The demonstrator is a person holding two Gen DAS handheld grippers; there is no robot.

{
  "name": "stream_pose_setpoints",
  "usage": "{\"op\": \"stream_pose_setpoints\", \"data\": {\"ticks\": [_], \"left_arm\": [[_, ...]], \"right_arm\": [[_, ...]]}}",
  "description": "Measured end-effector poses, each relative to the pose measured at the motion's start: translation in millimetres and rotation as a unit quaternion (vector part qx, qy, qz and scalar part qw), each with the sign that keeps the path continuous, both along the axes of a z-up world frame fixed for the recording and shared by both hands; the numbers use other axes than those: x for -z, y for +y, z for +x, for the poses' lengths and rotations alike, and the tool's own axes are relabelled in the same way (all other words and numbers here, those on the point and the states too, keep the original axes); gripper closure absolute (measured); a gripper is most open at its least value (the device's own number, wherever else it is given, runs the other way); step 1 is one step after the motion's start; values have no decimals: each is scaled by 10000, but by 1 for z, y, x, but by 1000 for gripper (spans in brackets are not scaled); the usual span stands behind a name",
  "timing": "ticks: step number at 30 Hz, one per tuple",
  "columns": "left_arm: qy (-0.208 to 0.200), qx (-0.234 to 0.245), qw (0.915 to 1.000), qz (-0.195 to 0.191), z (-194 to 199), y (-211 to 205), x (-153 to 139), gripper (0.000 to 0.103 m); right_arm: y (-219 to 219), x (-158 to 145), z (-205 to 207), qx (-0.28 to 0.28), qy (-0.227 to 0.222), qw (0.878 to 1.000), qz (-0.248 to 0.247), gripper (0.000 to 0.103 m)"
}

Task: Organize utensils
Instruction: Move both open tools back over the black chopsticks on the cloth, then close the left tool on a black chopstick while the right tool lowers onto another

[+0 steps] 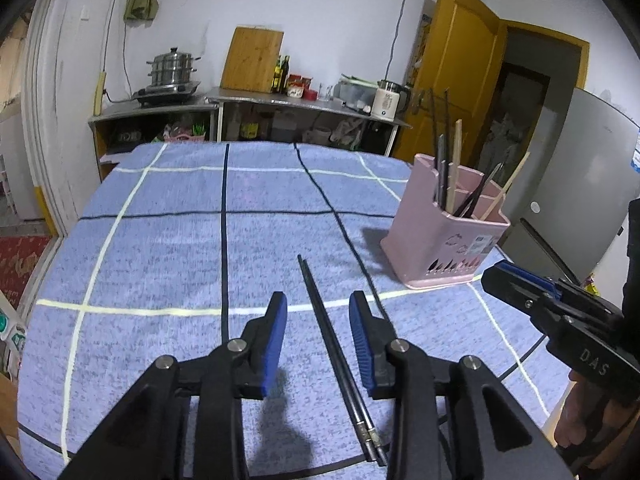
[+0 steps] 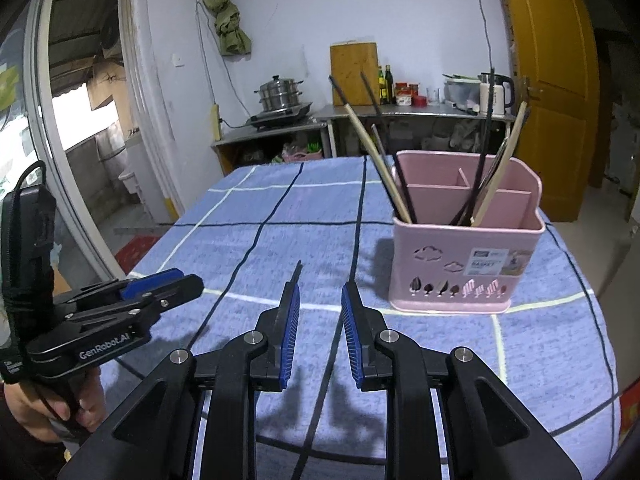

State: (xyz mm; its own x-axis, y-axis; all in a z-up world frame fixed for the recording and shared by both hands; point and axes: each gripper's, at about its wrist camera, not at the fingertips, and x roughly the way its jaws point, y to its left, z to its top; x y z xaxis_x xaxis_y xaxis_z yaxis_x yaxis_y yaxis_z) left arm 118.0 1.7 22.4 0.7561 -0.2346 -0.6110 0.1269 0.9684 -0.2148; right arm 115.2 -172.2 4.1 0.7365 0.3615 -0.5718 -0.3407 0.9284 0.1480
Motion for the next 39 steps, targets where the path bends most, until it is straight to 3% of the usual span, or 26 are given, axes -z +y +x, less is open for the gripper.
{"op": "stream_pose_setpoints", "data": {"ticks": [10,20,33,34,36,39], "left_arm": [[544,34,9985,-69,31,-9,41,69],[1008,-32,9948,159,60,-25,76,69],[917,-231,9942,510,68,-30,76,64],[936,-232,9941,494,69,-29,76,66],[952,-260,9927,689,69,-28,77,85],[987,-223,9927,649,67,-18,77,90]], "right_arm": [[4,27,17,-56,325,9995,-18,80],[-7,38,25,43,460,9989,47,80],[-8,39,22,59,481,9987,127,80],[-8,39,22,56,481,9988,125,80],[-8,38,22,53,476,9988,108,80],[-5,38,22,32,483,9988,118,80]]}}
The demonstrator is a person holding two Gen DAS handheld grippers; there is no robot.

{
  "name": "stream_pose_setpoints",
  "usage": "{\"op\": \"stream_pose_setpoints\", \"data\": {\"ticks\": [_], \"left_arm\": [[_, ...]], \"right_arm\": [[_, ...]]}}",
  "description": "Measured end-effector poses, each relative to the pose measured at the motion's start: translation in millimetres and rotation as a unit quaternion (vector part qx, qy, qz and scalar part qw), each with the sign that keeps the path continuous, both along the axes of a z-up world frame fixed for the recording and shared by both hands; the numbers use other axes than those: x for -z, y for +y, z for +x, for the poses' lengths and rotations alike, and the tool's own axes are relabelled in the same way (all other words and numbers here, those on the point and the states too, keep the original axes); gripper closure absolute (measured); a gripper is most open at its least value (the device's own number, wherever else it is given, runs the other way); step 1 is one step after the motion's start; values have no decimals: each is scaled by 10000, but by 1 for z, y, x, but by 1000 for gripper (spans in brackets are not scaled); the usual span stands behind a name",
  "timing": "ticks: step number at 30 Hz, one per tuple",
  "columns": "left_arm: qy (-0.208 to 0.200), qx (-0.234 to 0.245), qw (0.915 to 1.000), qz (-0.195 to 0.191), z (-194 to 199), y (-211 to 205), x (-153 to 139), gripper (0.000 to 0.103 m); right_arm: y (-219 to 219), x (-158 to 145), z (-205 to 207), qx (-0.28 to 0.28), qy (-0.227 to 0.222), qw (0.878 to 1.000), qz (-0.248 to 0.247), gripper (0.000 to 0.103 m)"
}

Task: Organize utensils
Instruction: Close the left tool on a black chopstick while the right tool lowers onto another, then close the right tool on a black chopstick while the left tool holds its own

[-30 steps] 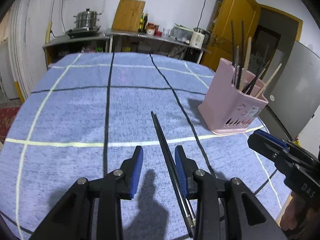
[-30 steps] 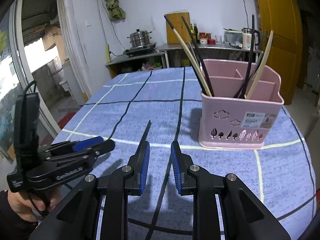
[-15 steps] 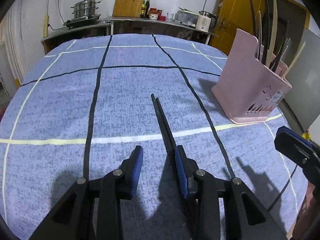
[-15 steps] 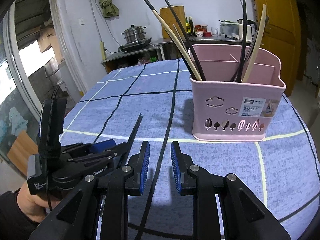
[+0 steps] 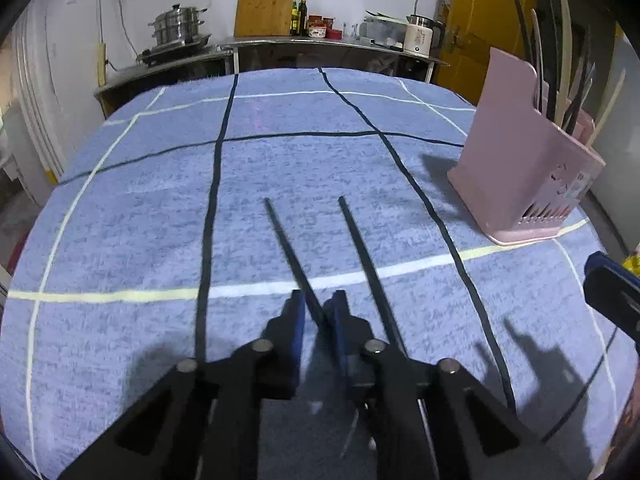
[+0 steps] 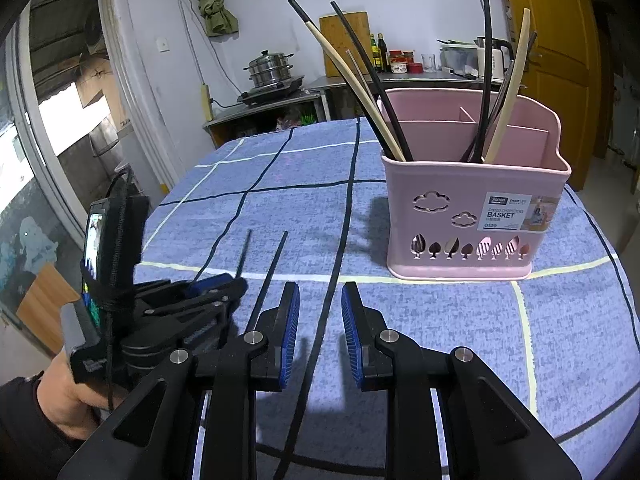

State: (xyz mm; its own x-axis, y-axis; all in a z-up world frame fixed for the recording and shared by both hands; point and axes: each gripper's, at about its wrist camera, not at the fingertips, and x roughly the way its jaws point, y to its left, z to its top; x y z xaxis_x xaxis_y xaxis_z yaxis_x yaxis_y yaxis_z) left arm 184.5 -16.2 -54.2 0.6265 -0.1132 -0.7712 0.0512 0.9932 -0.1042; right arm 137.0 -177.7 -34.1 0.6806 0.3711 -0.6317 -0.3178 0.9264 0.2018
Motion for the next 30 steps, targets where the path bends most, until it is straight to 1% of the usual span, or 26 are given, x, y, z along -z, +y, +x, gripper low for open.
{"op": "stream_pose_setpoints", "data": {"ticks": [3,8,13,18,22,27,30], "left_arm": [[43,-42,10000,-75,-5,14,0,93],[104,-83,9997,-201,-19,45,1,93],[166,-238,9985,-458,-25,67,1,93],[194,-338,9972,-644,-11,69,0,93],[279,-441,9962,-700,1,71,3,93],[292,-500,9953,-779,10,75,3,93],[280,-467,9957,-749,14,75,4,93]], "right_arm": [[8,2,2,-67,52,10000,3,80],[27,10,13,-270,151,9995,-33,80],[51,23,34,-439,333,9984,-121,80],[72,38,57,-540,538,9968,-254,80],[83,46,74,-573,632,9958,-324,80],[94,55,90,-560,786,9944,-435,80],[98,58,94,-553,794,9940,-511,81]]}}
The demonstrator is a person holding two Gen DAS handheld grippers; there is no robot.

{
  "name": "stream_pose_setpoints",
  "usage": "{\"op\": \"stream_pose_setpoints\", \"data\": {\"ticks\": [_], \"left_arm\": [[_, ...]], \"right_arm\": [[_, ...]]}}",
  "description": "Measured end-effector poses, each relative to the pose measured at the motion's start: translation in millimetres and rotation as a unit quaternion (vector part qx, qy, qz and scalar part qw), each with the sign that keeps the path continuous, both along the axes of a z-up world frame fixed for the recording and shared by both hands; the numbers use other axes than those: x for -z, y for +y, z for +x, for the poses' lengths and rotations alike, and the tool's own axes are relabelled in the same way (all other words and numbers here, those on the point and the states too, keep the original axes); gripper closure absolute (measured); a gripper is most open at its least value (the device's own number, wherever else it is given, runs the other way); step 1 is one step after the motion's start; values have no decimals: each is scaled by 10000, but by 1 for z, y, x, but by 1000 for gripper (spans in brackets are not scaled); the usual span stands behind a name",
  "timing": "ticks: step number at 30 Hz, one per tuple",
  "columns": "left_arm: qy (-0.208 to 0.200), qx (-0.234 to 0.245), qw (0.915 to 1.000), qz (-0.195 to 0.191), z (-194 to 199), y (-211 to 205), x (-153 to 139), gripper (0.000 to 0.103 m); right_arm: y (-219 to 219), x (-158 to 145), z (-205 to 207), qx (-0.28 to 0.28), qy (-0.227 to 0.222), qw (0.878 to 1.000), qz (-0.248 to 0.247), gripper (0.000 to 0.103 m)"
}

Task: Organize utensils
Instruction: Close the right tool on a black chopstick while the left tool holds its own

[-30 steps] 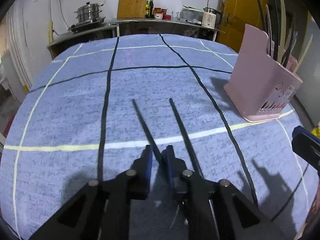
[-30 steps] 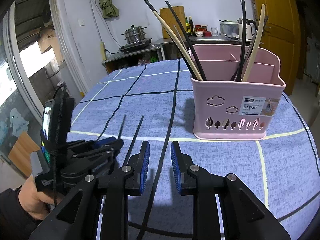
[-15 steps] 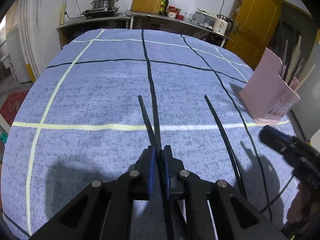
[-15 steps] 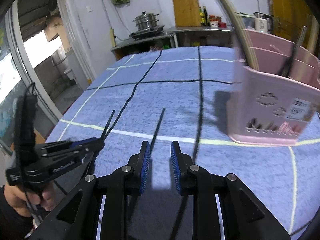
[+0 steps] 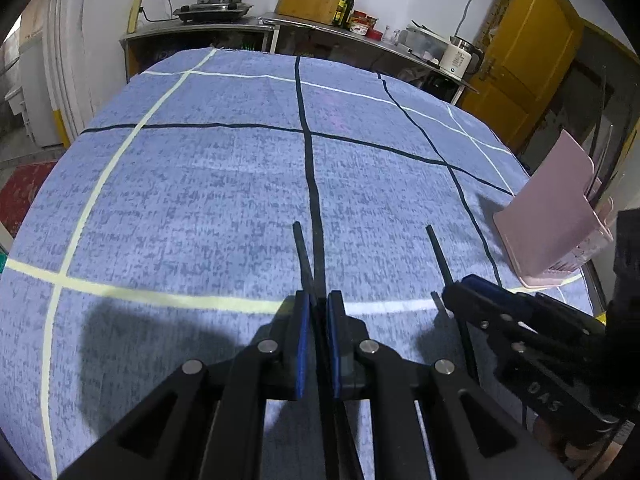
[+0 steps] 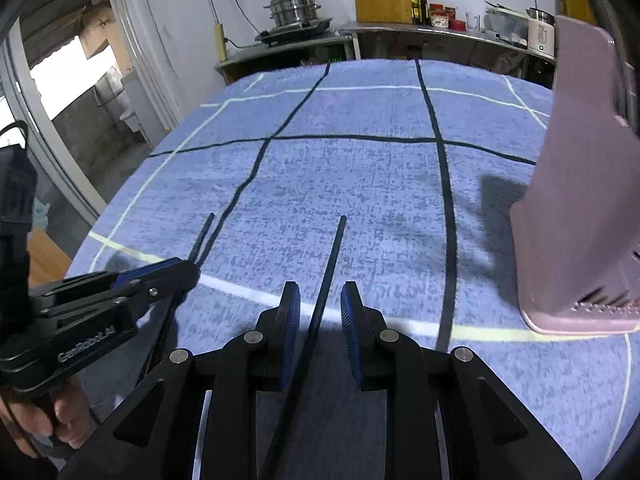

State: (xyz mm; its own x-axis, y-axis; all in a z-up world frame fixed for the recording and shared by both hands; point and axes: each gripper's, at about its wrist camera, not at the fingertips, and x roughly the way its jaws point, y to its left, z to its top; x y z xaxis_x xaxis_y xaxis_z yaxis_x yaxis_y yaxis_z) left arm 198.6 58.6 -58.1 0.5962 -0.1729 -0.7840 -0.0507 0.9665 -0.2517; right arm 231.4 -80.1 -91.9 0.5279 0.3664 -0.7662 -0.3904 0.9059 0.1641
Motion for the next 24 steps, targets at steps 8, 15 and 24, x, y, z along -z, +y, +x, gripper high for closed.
{"op": "stream_pose_setpoints", "data": {"ticks": [8,15,24], "left_arm": [[9,109,9997,225,9,-5,-1,93],[7,108,9996,255,11,-8,-3,95],[-290,124,9993,183,-1,0,-34,96]], "right_arm": [[13,0,5,41,-40,9992,-401,89],[9,-5,8,-56,80,9997,-238,96],[3,-44,-11,-160,-295,9994,7,97]]}}
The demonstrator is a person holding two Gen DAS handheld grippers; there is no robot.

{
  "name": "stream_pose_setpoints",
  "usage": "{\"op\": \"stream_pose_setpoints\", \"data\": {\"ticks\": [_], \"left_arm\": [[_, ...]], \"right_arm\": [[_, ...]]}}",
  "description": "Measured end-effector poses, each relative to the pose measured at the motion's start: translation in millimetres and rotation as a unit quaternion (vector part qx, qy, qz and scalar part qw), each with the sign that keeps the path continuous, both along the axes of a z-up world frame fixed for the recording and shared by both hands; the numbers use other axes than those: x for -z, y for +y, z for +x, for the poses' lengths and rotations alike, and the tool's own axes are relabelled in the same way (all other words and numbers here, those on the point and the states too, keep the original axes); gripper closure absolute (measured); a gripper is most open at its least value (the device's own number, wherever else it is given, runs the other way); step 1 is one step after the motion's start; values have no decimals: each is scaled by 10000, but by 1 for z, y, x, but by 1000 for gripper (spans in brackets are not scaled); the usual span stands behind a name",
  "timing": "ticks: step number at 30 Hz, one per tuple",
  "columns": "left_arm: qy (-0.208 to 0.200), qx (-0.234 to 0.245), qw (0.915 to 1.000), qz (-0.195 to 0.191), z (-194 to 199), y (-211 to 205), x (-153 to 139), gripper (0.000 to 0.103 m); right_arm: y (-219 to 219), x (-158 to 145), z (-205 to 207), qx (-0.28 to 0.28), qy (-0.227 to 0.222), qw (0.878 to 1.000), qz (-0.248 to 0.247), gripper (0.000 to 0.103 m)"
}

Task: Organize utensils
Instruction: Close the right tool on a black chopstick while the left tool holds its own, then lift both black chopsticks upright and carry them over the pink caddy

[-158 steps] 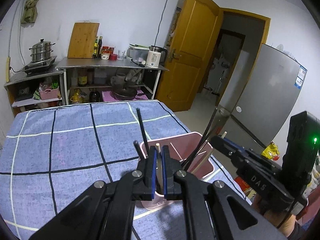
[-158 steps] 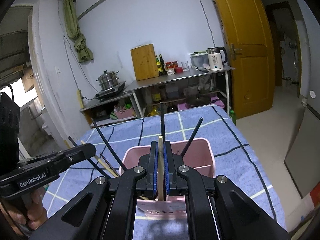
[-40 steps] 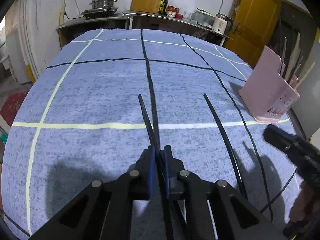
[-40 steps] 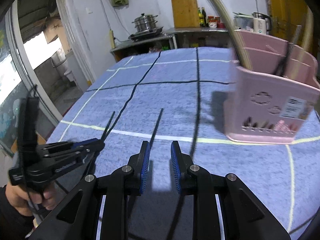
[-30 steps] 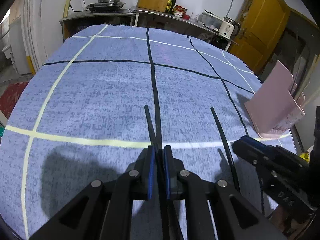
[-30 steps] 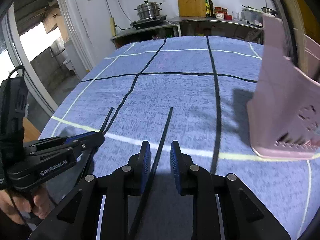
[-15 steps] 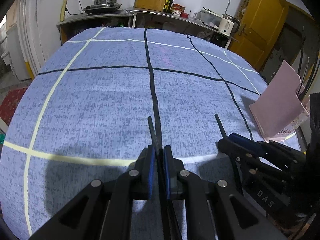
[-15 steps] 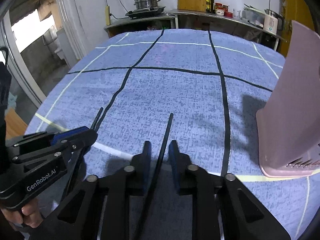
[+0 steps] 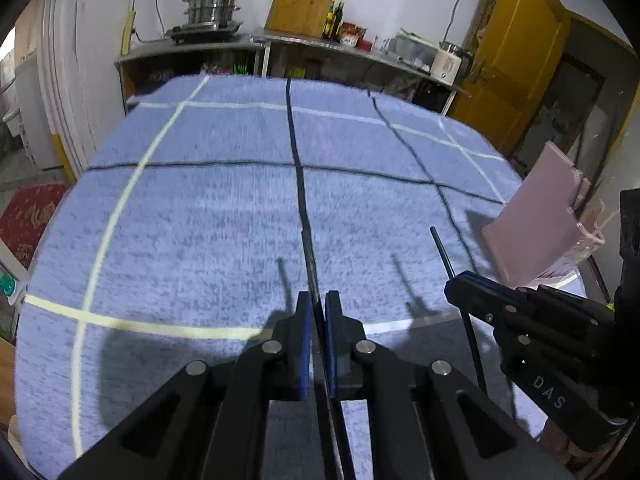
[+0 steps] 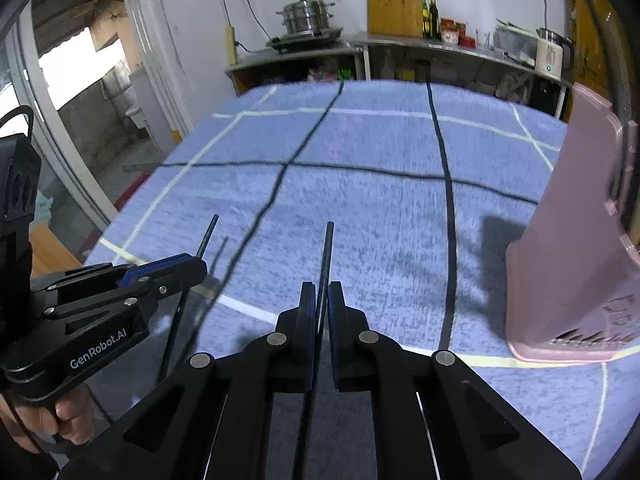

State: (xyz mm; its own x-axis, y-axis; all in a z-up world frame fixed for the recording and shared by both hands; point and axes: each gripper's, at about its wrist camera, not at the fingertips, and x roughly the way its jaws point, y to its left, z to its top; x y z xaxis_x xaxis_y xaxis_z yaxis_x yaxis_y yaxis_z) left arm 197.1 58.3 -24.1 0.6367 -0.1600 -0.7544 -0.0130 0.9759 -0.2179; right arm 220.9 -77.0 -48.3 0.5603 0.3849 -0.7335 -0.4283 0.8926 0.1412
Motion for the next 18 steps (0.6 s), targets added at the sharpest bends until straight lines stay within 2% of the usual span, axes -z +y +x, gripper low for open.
{"op": "stream_pose_setpoints", "data": {"ticks": [10,18], "left_arm": [[-618,151,9980,-60,-23,-5,-64,97],[-1098,293,9935,-71,-37,-16,-110,97]], "right_arm": [[-22,-66,-26,91,-602,9974,391,98],[-40,-105,-46,201,-995,9931,580,98]]}}
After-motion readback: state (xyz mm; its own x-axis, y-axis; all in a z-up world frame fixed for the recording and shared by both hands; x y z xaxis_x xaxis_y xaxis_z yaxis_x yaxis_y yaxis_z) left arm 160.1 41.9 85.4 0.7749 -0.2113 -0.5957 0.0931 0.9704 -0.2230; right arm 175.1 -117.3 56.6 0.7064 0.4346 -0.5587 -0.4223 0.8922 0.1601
